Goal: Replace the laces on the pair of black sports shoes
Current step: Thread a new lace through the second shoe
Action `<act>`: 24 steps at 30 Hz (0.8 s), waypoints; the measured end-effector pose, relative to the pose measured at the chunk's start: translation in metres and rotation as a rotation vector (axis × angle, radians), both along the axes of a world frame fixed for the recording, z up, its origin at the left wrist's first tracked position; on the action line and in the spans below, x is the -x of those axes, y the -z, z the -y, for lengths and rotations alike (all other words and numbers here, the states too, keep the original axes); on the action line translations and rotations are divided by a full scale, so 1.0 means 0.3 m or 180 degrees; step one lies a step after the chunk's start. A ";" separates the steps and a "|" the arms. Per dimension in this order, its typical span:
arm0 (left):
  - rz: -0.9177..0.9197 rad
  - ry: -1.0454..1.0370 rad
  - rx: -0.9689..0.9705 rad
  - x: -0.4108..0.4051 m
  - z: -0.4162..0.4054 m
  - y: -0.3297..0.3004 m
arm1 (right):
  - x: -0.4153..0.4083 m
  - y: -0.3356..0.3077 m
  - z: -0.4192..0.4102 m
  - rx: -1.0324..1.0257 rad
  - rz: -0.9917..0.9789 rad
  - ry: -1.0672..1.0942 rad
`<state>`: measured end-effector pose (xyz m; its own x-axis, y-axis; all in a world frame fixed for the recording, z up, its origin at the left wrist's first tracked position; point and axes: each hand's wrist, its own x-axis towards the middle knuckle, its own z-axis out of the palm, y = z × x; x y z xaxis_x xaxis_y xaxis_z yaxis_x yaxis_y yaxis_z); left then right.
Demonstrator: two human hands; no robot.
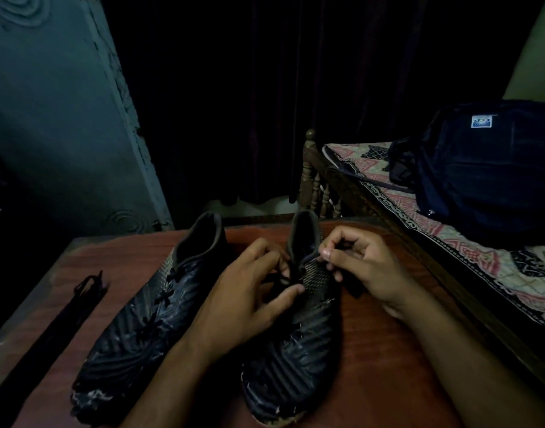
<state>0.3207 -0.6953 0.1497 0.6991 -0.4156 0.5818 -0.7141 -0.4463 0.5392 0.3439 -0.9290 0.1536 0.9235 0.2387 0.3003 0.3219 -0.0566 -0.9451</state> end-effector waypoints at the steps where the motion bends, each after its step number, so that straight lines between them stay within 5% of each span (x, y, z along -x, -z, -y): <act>1: 0.0022 0.0006 -0.0009 -0.002 0.000 -0.001 | -0.003 0.003 -0.005 -0.0040 0.0020 0.0026; 8: 0.0310 -0.0129 -0.0004 -0.008 0.003 0.001 | 0.000 0.008 -0.022 -0.0213 0.0137 0.0164; 24: -0.0099 -0.0326 0.0436 0.010 0.028 0.013 | 0.019 -0.017 -0.057 -0.0728 -0.0146 0.0319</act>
<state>0.3176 -0.7036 0.1459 0.7522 -0.2595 0.6057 -0.6508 -0.4367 0.6211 0.3383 -0.9120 0.1588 0.9531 0.0760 0.2931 0.2819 0.1311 -0.9505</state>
